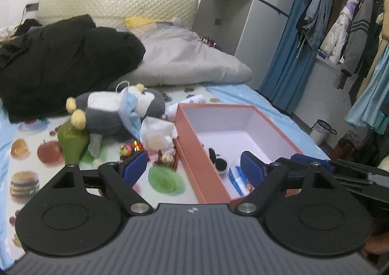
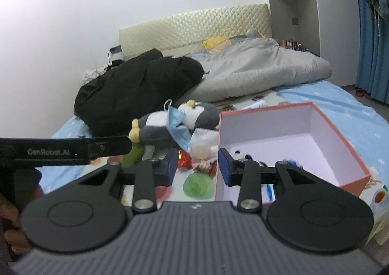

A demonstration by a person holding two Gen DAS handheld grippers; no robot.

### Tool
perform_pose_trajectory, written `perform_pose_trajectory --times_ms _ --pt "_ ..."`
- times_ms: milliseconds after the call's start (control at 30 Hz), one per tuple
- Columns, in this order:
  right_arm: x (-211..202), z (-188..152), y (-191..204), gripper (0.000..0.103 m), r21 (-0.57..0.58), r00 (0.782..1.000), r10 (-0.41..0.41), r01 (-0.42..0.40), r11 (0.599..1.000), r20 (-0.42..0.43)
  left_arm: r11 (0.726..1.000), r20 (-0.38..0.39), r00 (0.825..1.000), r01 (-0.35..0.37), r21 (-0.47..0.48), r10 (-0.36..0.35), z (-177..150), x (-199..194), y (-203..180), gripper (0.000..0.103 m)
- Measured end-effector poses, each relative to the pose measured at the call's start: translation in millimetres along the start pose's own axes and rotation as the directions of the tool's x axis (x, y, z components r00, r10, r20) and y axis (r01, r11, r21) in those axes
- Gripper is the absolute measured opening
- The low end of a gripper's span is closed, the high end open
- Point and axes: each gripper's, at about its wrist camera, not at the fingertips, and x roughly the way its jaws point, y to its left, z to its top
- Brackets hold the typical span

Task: Organize soft objects
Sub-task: 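Withdraw both tools from the box and move toward the white rope ring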

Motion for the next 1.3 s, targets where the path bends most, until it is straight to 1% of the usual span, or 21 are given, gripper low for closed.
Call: perform_pose_trajectory --times_ms 133,233,333,367,433,600,767,833,933,1067,1167,1300 --pt "-3 -12 8 0.040 -0.002 1.000 0.011 -0.011 1.000 -0.020 0.999 -0.010 0.999 -0.036 -0.007 0.036 -12 -7 10 0.087" --pt "-5 -18 12 0.040 -0.002 0.999 0.012 -0.012 1.000 -0.031 0.998 -0.017 0.998 -0.058 -0.035 0.057 -20 -12 19 0.087" --pt "-5 -22 14 0.040 0.020 0.998 0.030 -0.029 0.999 -0.048 0.994 -0.038 0.996 -0.084 -0.067 0.082 -29 -17 24 0.087" --pt "-6 -24 17 0.040 0.017 0.998 0.037 -0.036 0.999 -0.047 0.993 -0.040 0.996 -0.086 -0.075 0.083 -33 -20 25 0.087" --pt "-7 -28 21 0.040 -0.001 0.999 0.028 -0.028 1.000 -0.047 0.991 -0.051 0.994 -0.096 -0.089 0.092 -39 -23 27 0.087" --pt "-6 -43 24 0.040 0.015 0.996 0.042 -0.041 0.999 -0.078 0.989 -0.057 0.992 -0.114 -0.089 0.109 -50 -30 28 0.087" --pt "-1 -51 26 0.040 0.033 0.995 0.029 -0.025 0.999 -0.098 0.988 -0.057 0.989 -0.137 -0.077 0.133 -54 -32 32 0.087" --pt "-1 -52 30 0.040 0.021 0.995 0.033 -0.031 0.999 -0.092 0.987 -0.059 0.990 -0.136 -0.080 0.132 -55 -31 35 0.087" --pt "0 -56 38 0.040 -0.019 0.997 0.012 -0.013 1.000 -0.075 0.986 -0.054 0.989 -0.142 -0.093 0.137 -59 -30 43 0.087" --pt "4 -65 45 0.040 -0.038 0.995 0.002 -0.006 0.999 -0.105 0.978 -0.058 0.986 -0.161 -0.134 0.155 -71 -33 56 0.087" --pt "7 -70 53 0.040 -0.052 0.991 0.022 -0.029 0.998 -0.134 0.971 -0.070 0.986 -0.162 -0.178 0.151 -80 -34 70 0.087" --pt "11 -72 60 0.040 -0.071 0.990 0.006 -0.017 0.997 -0.143 0.963 -0.074 0.985 -0.167 -0.212 0.155 -87 -31 82 0.087"
